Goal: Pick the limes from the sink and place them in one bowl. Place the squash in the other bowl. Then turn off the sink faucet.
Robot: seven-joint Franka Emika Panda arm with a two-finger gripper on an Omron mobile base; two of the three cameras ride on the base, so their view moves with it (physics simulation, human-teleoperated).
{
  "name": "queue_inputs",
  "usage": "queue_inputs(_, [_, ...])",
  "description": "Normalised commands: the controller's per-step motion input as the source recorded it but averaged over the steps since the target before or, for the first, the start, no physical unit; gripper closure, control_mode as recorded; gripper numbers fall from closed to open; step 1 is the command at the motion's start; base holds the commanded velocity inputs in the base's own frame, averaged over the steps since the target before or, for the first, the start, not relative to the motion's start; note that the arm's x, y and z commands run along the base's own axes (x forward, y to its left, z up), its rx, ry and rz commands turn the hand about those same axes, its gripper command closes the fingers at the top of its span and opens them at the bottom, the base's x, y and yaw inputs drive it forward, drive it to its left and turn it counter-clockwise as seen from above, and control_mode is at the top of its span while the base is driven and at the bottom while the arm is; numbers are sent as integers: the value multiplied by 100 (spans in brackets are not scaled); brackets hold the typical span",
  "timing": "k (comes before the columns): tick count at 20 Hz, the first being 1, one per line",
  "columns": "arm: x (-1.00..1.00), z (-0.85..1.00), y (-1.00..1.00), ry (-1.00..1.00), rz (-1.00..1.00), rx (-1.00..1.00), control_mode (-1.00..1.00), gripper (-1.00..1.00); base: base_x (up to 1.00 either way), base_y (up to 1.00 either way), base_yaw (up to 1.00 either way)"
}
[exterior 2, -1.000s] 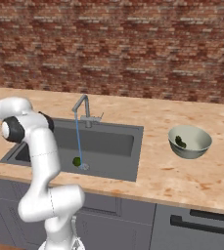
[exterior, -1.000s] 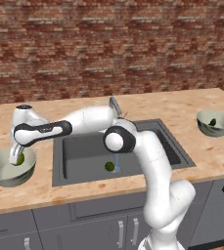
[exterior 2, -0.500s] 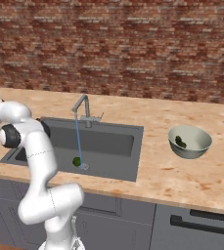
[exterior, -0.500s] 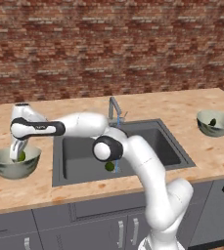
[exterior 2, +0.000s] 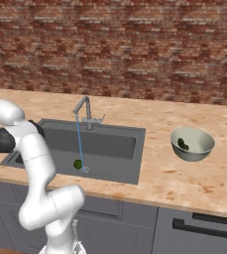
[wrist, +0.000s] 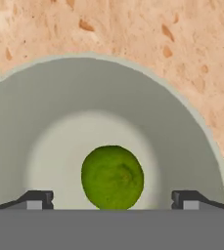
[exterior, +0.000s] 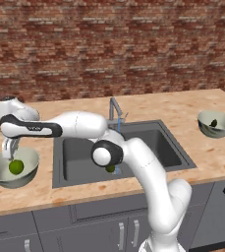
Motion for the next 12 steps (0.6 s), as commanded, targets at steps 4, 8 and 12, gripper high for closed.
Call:
queue_inputs(4, [-84,19,-41,-35,0,5,-100,-100,0,0,0])
queue_inputs(8, [-85,13,-82,-33,-2,12,-100,-100,0,0,0])
queue_inputs(12, [-77,1,-100,-30,-8,25,-100,-100,0,0,0])
